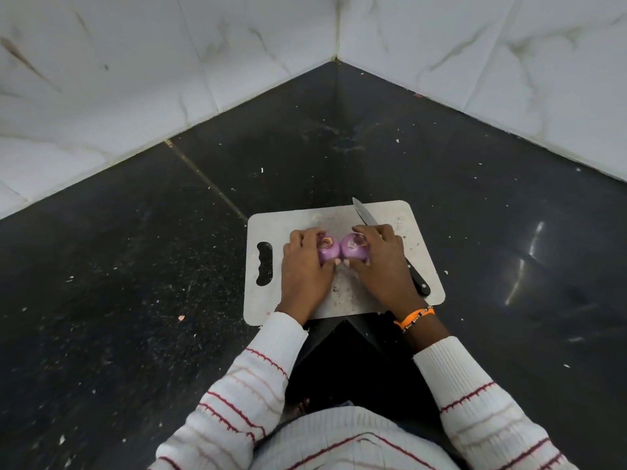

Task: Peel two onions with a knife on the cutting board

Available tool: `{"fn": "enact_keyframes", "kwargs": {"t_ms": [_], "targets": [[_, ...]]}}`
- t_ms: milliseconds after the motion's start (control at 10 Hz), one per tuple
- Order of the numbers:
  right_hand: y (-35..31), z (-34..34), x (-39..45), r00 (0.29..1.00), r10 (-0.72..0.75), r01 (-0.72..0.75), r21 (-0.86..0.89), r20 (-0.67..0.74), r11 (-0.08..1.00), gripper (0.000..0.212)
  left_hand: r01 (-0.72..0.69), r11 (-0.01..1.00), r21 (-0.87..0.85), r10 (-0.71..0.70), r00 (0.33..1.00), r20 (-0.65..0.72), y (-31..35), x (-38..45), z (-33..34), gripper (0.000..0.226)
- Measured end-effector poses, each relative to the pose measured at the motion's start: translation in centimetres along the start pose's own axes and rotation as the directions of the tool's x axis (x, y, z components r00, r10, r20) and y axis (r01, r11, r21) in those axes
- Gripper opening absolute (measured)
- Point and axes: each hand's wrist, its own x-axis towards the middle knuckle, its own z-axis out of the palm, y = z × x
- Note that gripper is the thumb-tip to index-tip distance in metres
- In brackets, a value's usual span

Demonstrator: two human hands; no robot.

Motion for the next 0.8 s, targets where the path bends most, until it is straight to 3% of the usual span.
{"fn": "enact_keyframes", "kwargs": {"t_ms": [100,200,300,600,800], "targets": [[0.4,-0.9,-0.1,0.994,0.053,-0.052,0.012,-0.096,0.999,0.035,-0.008,1.000,-0.023,0.007,1.000,-0.008,-0.1,-0.1,-0.1,0.057],[1.7,-2.0,-0.5,0.986,0.096,-0.108,-0.086,-0.134,0.990,0.036,-0.028,0.999,-0.030,0.028,1.000,0.005,-0.2,-0.3,-0.4,0.055],[2.7,-2.5,-0.9,0.982,0.165,-0.177,-0.145,-0.094,0.974,0.037,-0.034,0.999,-0.039,0.034,0.999,0.001,-0.3,-0.4,-0.5,0.055],[1.5,-2.9,-1.7,0.979,0.202,-0.203,-0.123,-0.019,0.971,0.033,-0.070,0.996,-0.055,0.070,0.998,-0.012,0.2,-1.0,-0.6,0.053],[1.3,-2.9,-1.5,0.977,0.180,-0.185,-0.034,-0.118,0.982,0.031,-0.064,0.993,-0.101,0.060,0.997,-0.040,0.8,-1.2,-1.0,0.045]]}}
